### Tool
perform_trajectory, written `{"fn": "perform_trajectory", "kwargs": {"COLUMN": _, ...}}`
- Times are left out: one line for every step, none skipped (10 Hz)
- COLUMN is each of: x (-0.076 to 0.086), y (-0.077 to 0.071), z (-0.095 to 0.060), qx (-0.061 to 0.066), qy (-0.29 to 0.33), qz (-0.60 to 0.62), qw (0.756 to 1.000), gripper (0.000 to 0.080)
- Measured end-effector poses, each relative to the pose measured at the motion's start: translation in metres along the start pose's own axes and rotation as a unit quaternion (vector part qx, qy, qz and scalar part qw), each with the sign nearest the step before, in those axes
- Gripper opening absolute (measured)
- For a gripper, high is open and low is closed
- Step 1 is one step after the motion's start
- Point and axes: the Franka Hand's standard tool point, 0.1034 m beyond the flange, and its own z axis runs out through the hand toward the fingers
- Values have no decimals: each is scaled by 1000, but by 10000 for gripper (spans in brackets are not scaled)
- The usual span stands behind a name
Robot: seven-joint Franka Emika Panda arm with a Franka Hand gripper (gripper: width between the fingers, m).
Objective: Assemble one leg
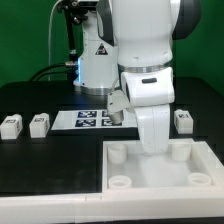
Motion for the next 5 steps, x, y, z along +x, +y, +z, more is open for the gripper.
{"fn": "perform_trajectory", "kwargs": {"x": 0, "y": 0, "z": 0, "qx": 0, "qy": 0, "qz": 0, "qw": 1000, "gripper": 64}}
{"fn": "perform_trajectory", "kwargs": {"x": 0, "y": 0, "z": 0, "qx": 0, "qy": 0, "qz": 0, "qw": 1000, "gripper": 64}}
{"fn": "perform_trajectory", "kwargs": {"x": -1, "y": 0, "z": 0, "qx": 0, "qy": 0, "qz": 0, "qw": 1000, "gripper": 64}}
{"fn": "perform_trajectory", "kwargs": {"x": -1, "y": 0, "z": 1, "qx": 0, "qy": 0, "qz": 1, "qw": 1000, "gripper": 163}}
{"fn": "perform_trajectory", "kwargs": {"x": -1, "y": 0, "z": 1, "qx": 0, "qy": 0, "qz": 1, "qw": 1000, "gripper": 302}}
